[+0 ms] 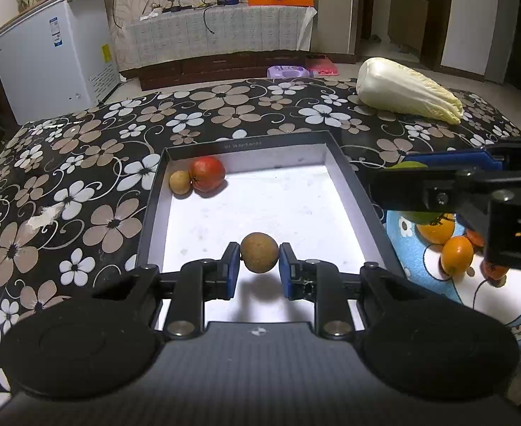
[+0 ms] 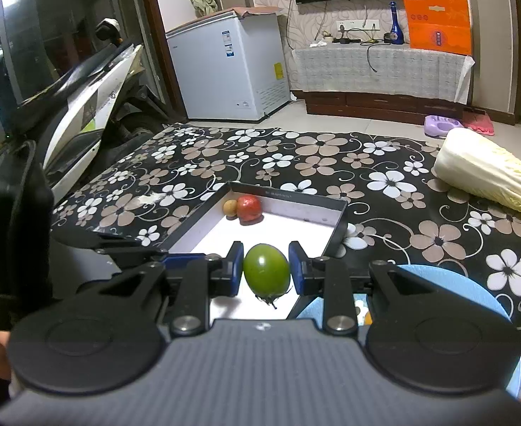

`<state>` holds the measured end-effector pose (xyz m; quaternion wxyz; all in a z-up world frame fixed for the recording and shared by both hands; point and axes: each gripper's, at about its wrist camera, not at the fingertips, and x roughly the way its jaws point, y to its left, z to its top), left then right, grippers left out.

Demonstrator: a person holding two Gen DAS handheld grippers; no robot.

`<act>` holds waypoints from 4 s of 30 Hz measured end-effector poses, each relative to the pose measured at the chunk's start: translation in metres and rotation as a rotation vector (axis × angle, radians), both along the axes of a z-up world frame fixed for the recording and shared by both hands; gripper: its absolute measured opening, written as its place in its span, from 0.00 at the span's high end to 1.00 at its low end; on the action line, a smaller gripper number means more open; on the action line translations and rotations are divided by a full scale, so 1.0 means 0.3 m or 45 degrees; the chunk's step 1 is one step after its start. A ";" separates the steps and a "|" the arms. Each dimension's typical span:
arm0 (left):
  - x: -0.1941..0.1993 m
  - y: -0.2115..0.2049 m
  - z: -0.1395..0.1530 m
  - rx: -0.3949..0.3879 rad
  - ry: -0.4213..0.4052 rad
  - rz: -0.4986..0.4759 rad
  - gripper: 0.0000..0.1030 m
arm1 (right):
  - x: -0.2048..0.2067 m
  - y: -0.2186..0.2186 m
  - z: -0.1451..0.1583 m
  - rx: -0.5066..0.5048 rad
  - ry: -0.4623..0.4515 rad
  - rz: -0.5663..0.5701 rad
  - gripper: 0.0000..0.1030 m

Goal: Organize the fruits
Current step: 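Carry the brown fruit and green lime in both tools over the blue plate, then lower the brown fruit onto the plate and open the left tool while the right tool holds the lime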

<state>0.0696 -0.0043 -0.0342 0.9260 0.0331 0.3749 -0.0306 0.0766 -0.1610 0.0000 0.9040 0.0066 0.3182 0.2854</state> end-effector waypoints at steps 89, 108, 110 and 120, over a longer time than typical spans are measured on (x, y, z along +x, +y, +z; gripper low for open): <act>-0.095 -0.464 -0.012 -0.141 -0.003 -0.519 0.73 | 0.000 -0.353 -0.050 -0.151 0.060 -0.261 0.70; -0.122 -0.487 -0.020 -0.136 0.011 -0.608 0.73 | 0.031 -0.334 -0.084 -0.211 0.082 -0.282 0.69; -0.127 -0.488 -0.017 -0.142 0.008 -0.619 0.72 | 0.030 -0.333 -0.084 -0.215 0.083 -0.282 0.69; -0.136 -0.486 0.001 -0.169 -0.023 -0.636 0.61 | 0.020 -0.339 -0.067 -0.188 0.049 -0.284 0.60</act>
